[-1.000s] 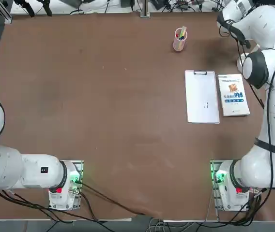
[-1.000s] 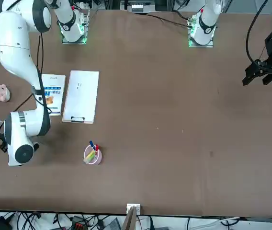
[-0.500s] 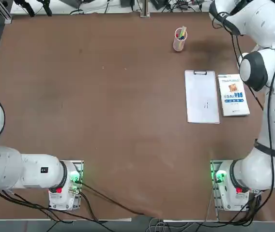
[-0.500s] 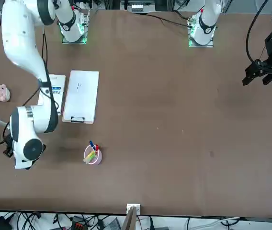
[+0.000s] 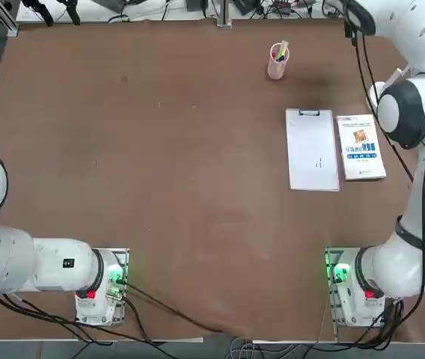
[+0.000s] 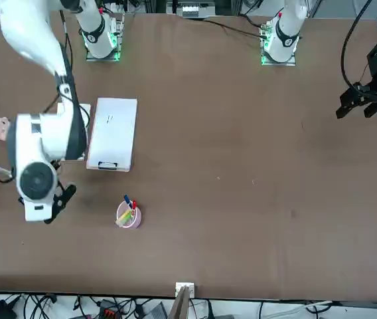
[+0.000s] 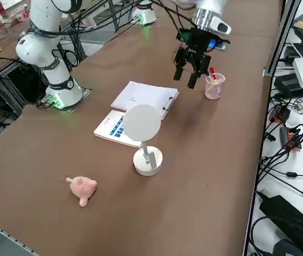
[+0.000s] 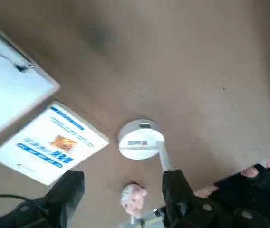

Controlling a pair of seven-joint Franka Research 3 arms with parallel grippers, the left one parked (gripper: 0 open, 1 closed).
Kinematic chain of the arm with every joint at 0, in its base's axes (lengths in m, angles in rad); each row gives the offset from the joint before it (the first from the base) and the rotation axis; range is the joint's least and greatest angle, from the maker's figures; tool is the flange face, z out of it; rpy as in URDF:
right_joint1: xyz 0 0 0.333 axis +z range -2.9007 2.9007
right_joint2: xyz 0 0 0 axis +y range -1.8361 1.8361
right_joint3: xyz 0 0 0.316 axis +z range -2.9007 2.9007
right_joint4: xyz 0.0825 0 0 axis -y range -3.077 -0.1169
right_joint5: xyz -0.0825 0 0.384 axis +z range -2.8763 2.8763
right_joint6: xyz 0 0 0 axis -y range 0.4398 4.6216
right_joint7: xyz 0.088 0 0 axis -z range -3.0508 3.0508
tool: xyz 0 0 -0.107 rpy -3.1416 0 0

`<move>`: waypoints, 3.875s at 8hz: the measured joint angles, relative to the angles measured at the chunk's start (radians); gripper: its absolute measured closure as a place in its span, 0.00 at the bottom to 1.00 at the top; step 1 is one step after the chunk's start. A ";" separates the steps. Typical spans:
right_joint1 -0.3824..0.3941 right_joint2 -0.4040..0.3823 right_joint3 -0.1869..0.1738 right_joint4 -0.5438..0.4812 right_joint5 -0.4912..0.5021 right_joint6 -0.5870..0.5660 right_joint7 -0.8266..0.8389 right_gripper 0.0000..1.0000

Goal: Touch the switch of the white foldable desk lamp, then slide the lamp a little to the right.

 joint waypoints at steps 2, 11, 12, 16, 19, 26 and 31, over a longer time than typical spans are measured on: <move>0.024 -0.116 0.001 -0.048 0.099 -0.056 0.079 0.00; 0.036 -0.597 -0.011 -0.418 0.346 -0.084 0.494 0.00; 0.032 -0.648 -0.012 -0.463 0.358 -0.072 0.523 0.00; -0.008 -0.729 -0.013 -0.517 0.384 -0.068 0.595 0.00; -0.068 -0.745 0.020 -0.519 0.407 -0.015 0.739 0.00; -0.239 -0.653 0.211 -0.423 0.409 0.026 0.822 0.00; -0.197 -0.607 0.185 -0.376 0.403 0.027 0.856 0.00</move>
